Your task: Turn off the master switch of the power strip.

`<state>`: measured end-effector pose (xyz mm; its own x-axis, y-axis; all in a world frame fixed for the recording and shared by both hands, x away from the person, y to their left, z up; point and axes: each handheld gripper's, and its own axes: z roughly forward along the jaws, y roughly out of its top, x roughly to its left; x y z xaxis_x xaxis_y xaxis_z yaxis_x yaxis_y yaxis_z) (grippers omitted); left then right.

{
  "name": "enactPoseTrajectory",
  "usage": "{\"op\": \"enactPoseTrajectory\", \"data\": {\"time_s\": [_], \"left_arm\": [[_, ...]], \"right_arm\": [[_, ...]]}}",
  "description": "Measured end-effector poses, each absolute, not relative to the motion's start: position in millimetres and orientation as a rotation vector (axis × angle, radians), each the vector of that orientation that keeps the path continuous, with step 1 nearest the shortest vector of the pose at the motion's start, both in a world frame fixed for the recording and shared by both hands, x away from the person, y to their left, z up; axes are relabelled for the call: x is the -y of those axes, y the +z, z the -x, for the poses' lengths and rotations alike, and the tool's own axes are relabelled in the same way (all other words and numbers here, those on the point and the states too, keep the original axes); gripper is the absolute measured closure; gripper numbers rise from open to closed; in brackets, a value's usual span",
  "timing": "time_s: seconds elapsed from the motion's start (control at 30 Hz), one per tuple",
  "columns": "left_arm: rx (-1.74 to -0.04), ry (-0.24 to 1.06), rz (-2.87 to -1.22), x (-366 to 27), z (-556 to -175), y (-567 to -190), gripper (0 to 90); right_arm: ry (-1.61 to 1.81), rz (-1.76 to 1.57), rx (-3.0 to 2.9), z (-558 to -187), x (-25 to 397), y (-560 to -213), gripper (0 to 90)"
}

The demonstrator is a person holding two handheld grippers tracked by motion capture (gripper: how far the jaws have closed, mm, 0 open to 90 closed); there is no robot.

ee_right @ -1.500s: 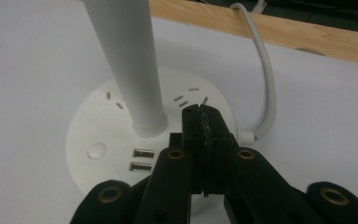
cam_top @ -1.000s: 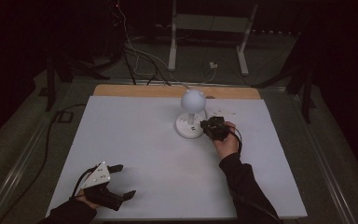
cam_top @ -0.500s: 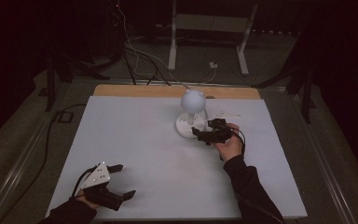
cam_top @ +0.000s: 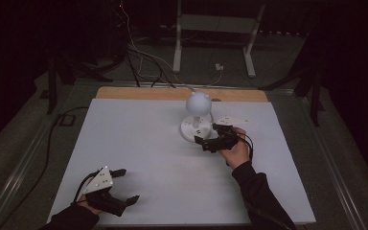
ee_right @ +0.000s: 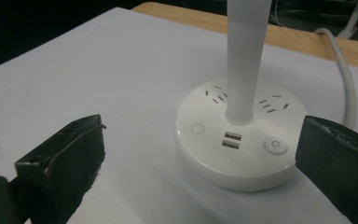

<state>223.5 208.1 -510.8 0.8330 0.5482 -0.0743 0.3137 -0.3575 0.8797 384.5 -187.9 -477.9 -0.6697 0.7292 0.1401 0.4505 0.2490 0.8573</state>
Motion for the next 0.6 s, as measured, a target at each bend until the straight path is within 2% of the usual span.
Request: {"op": "enactPoseTrajectory", "data": {"time_s": [0.6], "left_arm": [[-0.637, 0.282, -1.976, -207, -224, -511, 0.3]], "right_arm": [[1.446, -1.020, -2.259, -338, 215, -477, 0.8]]}}
